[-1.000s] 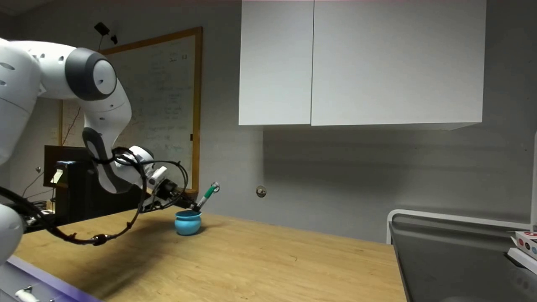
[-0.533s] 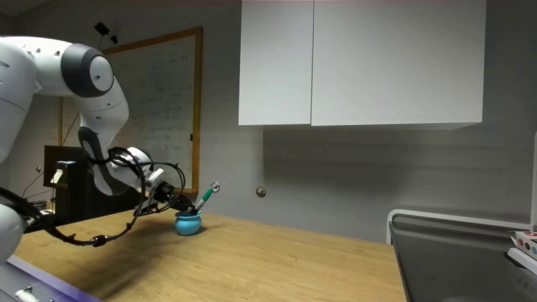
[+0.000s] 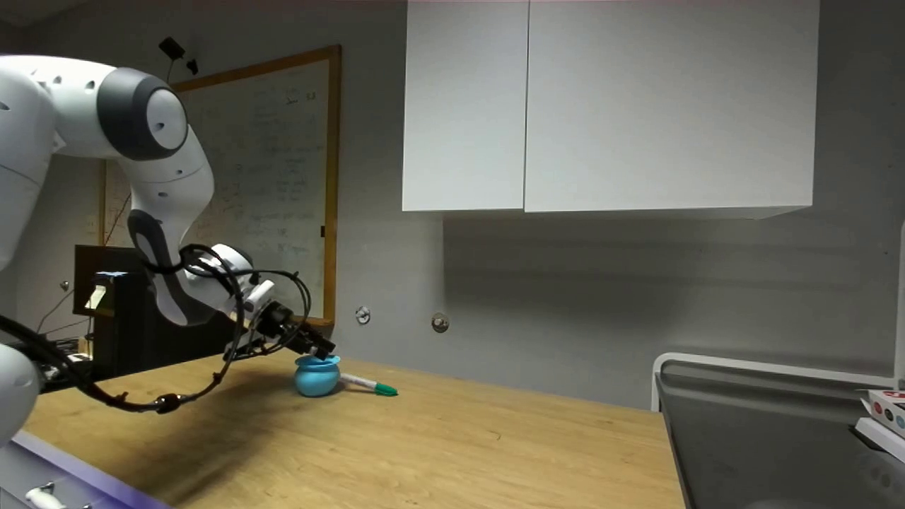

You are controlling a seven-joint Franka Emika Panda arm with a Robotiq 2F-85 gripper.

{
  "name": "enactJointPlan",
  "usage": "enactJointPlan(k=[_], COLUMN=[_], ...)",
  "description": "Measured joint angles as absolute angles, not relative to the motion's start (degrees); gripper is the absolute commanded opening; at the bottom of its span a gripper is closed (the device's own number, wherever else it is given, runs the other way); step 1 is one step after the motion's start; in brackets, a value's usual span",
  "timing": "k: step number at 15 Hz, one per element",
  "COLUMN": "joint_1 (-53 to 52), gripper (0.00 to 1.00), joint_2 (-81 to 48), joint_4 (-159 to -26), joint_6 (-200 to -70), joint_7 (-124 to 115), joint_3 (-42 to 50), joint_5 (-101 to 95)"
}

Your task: Place the marker in the vase

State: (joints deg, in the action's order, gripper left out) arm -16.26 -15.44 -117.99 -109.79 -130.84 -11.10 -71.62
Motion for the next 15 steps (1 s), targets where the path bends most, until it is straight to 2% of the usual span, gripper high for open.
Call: enactJointPlan(k=[1,8,15], joint_1=[-16.26,-16.16,-14.42], gripper=[1.0,1.0,1.0], joint_2=[-15.35,-12.5,-2.33], joint_4=[-117.99,-118.42,-124.24], joint_6=[-109.75,-111.84,-130.58], joint_7=[-130.84,-129.8,-120.35], joint_3=[-11.12,-12.4,-12.74], joint_5=[-71.62,-67.71,-55.04])
